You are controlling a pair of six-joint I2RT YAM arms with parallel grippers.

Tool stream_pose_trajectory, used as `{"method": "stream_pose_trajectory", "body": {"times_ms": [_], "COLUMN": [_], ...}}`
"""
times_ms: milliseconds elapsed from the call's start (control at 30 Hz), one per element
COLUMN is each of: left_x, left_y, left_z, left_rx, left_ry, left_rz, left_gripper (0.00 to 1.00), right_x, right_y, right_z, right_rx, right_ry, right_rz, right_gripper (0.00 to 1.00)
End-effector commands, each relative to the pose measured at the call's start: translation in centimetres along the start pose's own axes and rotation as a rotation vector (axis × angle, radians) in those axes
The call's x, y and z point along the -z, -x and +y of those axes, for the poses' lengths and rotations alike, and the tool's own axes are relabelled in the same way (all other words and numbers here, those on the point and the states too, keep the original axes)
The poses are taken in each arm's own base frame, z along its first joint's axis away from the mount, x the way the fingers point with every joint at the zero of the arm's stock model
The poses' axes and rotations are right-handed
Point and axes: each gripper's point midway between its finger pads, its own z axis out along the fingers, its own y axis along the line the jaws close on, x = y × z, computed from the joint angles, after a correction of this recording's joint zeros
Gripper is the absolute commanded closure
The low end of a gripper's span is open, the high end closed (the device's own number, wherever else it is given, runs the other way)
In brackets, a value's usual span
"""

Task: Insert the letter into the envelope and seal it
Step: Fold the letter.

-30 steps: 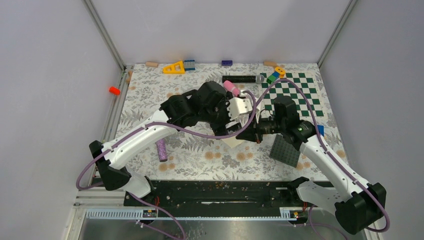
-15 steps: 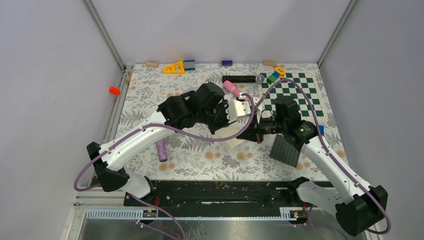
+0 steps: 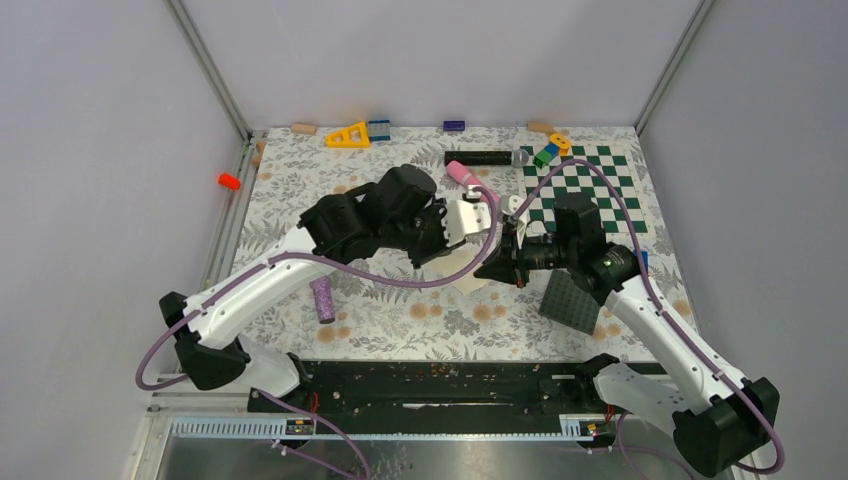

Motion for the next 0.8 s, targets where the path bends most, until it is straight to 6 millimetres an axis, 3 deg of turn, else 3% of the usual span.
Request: {"method": "stream_pose_trajectory", "body": {"times_ms": [0,100,200,233,300,433,500,600,767], "left_x": [1.3,1.3,1.2,1.2,1.1,0.6,0.2,-0.3,-1.0], "left_y": [0.5,0.5,0.6,0.6,0.7,0.4,0.1,-0.1,-0.4], "left_z": [0.5,0.3,-0.1,-0.2,-0.4,-0.7,-0.8,-1.2,-1.8], "left_rx": [-0.013,-0.013,-0.011,-0.009,-0.005,0.014,0.024,0.036,0.053], "left_ry": [0.029,0.014,-0.008,-0.015,-0.024,-0.041,-0.051,-0.073,-0.114], "left_rz": [-0.042,-0.047,-0.054,-0.055,-0.058,-0.044,-0.031,-0.019,-0.003], "left_gripper": [0.85,1.0,1.0,1.0,1.0,1.0,1.0,1.0,1.0], "right_x": [0.9,1.0,0.9,0.9,1.0,1.2,1.3,1.3,0.5], "right_y": [2.2,2.3,2.4,2.4,2.7,4.0,4.9,6.4,7.1], "right_z": [0.6,0.6,0.5,0.5,0.6,0.5,0.2,-0.1,-0.4], "right_rx": [0.068,0.072,0.067,0.064,0.066,0.081,0.088,0.081,0.055], "right_ry": [0.0,0.0,0.0,-0.001,0.0,-0.015,-0.037,-0.045,-0.024], "right_rz": [-0.044,-0.048,-0.048,-0.047,-0.051,-0.077,-0.097,-0.131,-0.14], "right_gripper": [1.0,1.0,1.0,0.96,0.82,0.34,0.25,0.22,0.26]}}
